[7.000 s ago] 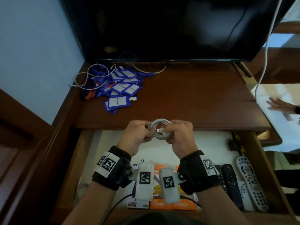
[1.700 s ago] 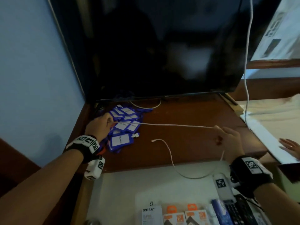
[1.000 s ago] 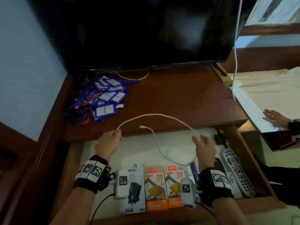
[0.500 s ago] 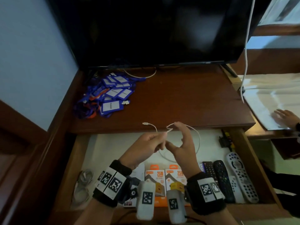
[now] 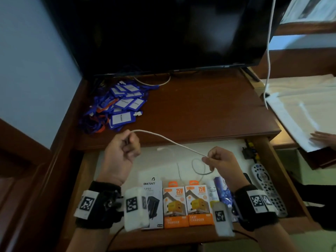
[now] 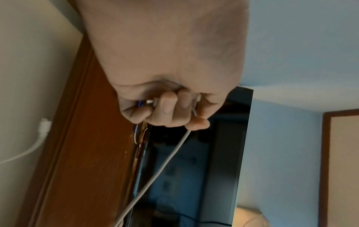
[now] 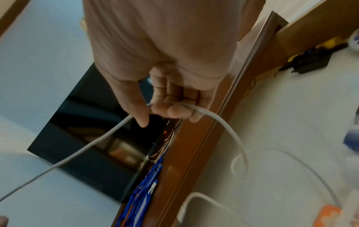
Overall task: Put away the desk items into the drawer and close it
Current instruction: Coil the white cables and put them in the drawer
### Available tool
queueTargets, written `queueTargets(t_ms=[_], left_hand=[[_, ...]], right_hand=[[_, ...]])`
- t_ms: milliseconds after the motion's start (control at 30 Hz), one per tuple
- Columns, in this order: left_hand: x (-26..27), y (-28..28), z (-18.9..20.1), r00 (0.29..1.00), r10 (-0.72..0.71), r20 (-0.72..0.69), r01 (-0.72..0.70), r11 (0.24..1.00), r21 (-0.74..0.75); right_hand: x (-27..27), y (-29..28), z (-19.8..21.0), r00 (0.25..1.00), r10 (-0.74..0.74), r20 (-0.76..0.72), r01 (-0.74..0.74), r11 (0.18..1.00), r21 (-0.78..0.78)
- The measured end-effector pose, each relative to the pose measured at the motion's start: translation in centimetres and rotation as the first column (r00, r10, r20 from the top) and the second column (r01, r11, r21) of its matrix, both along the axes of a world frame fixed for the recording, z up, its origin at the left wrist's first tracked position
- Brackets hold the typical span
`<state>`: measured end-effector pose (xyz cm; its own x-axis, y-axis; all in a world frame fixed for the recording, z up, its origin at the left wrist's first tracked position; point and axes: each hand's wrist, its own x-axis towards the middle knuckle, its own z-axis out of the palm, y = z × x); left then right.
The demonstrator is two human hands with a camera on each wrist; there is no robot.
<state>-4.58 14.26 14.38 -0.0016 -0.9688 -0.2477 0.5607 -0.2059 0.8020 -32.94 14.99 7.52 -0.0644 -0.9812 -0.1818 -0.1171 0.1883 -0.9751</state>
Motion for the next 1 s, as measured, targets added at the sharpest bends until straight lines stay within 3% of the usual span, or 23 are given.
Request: queueTargets(t_ms=[133,233,400,500,600,667,800,900,1000], left_hand=[[1.3,-0.1,-0.3,0.996,0.085,0.011,-0.084,0.995,-0.054],[0.1,0.4,0.0,0.960,0.148,0.236,-0.111,0.980,-0.164],[-1.5,1.2,0.8,0.741,0.127,0.660,0.065,0.964,-0.258],[-2.0,1.0,-0.1,0.623,0.092,0.777,0.159,0.957,-0.241],[-2.0,0.8,-1.3,0.578,0.031,0.815,0.236,0.950,-0.204],[-1.9,1.0,-1.8,0.600,-0.043,0.799,0.272,0.950,-0.154],[-2.1,1.6,-2.5,0.745,-0.220,0.629,0.300,0.954,-0.021],[-2.2,1.9,-2.7,0.827,-0.282,0.486,0.310,0.950,0.024],[-2.1,1.8,-2.7,0.864,-0.313,0.395,0.324,0.945,0.040]], right_hand=[[0.2,1.0,0.6,0.999,0.035,0.014,-0.034,0.998,-0.062],[2.2,1.1,1.3,0.994,0.078,-0.079,-0.086,0.992,-0.098],[5.9,0.6,2.3,0.935,0.237,-0.263,-0.274,0.955,-0.115],[7.6,0.5,3.0,0.892,0.353,-0.282,-0.394,0.913,-0.104],[8.4,0.2,3.8,0.870,0.445,-0.215,-0.479,0.865,-0.150],[8.6,-0.1,4.3,0.875,0.449,-0.179,-0.479,0.857,-0.190],[9.1,-1.3,4.8,0.900,0.378,-0.219,-0.429,0.857,-0.284],[9.4,-2.4,4.9,0.934,0.298,-0.197,-0.347,0.889,-0.300],[9.7,-3.2,5.6,0.952,0.259,-0.163,-0.299,0.900,-0.318]])
